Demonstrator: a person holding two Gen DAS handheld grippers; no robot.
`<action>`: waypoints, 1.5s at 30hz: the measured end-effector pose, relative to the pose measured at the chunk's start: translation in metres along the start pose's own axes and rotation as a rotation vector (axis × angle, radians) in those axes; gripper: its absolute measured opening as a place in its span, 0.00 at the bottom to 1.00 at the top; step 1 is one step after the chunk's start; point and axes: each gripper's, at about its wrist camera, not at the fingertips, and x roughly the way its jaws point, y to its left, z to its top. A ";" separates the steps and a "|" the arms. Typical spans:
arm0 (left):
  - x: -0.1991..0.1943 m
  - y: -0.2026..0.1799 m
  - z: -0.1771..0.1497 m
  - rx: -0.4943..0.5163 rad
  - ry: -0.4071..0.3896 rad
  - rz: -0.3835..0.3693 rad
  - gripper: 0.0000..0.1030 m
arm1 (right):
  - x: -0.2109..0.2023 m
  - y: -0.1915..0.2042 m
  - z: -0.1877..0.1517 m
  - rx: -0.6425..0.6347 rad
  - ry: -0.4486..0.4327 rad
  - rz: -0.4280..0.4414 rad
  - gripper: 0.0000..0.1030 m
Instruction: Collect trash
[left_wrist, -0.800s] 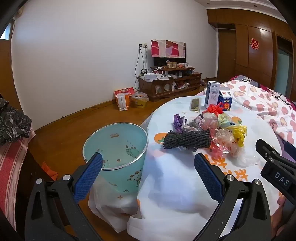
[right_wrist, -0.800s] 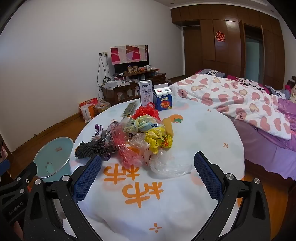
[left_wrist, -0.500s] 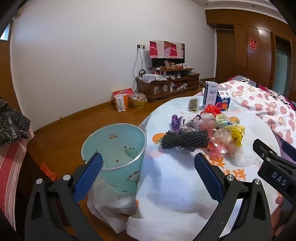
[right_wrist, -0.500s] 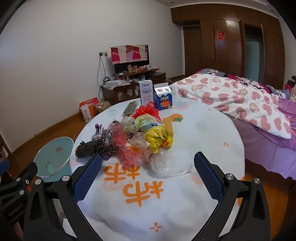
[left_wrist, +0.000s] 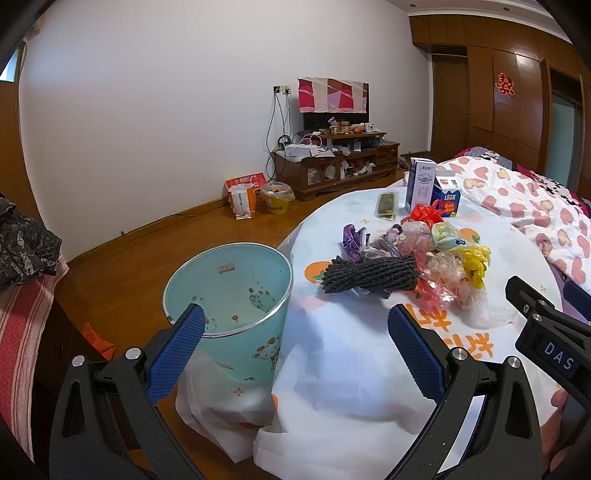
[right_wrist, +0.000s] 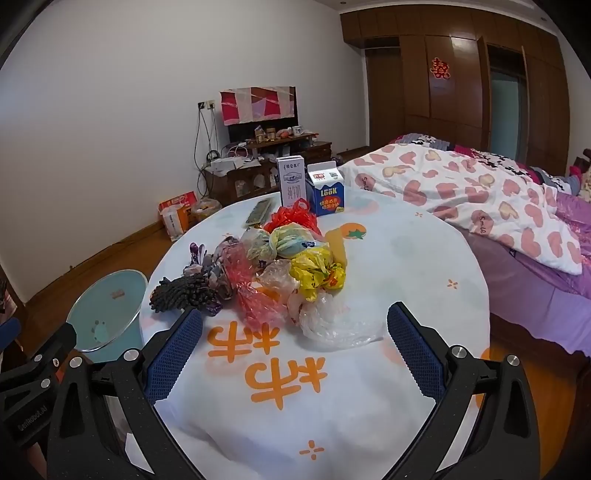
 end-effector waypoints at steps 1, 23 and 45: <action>0.000 -0.001 0.000 0.000 -0.001 0.002 0.94 | 0.000 0.000 0.000 0.001 0.000 0.000 0.96; -0.001 -0.001 -0.001 0.003 0.005 0.007 0.94 | 0.004 0.001 -0.002 0.003 0.007 0.000 0.96; -0.001 0.000 -0.002 0.002 0.010 0.007 0.94 | 0.004 0.001 -0.002 0.006 0.010 0.000 0.96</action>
